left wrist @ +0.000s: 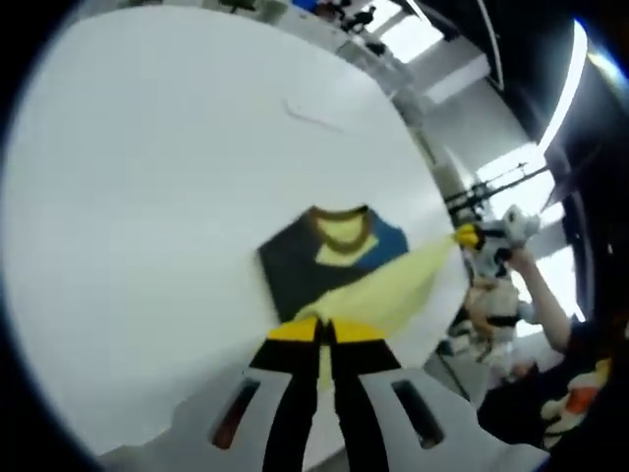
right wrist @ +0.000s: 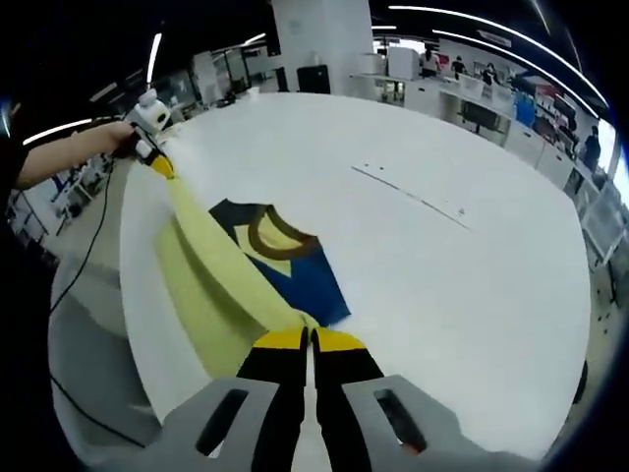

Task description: Fold the garment on the visible template until the final outline fits inside the template.

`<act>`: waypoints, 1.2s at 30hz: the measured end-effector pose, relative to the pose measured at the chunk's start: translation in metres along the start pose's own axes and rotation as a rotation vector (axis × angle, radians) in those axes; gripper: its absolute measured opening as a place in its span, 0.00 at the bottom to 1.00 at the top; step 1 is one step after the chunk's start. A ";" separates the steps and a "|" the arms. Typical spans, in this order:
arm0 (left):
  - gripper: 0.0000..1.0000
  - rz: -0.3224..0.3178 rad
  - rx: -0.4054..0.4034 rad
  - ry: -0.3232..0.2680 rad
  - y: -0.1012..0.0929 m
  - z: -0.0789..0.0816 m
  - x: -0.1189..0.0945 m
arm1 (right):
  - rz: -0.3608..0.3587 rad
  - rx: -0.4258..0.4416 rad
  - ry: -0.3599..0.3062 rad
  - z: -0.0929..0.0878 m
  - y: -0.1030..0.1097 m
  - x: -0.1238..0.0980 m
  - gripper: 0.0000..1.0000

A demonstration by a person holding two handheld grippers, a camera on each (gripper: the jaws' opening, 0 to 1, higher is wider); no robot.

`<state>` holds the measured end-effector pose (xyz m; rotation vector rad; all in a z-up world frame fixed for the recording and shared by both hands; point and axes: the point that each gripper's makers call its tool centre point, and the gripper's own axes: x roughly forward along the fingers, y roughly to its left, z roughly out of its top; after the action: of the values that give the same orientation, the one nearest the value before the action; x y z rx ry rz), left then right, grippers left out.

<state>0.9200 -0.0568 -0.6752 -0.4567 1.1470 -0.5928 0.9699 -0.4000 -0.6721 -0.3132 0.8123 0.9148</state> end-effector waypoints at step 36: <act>0.00 0.024 -0.169 0.001 0.058 0.035 0.054 | 0.015 0.206 0.036 -0.014 -0.054 0.078 0.02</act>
<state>0.9798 -0.0459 -0.7370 -0.5866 1.2076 -0.4770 1.0331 -0.3945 -0.7443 -0.1440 0.9349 0.8338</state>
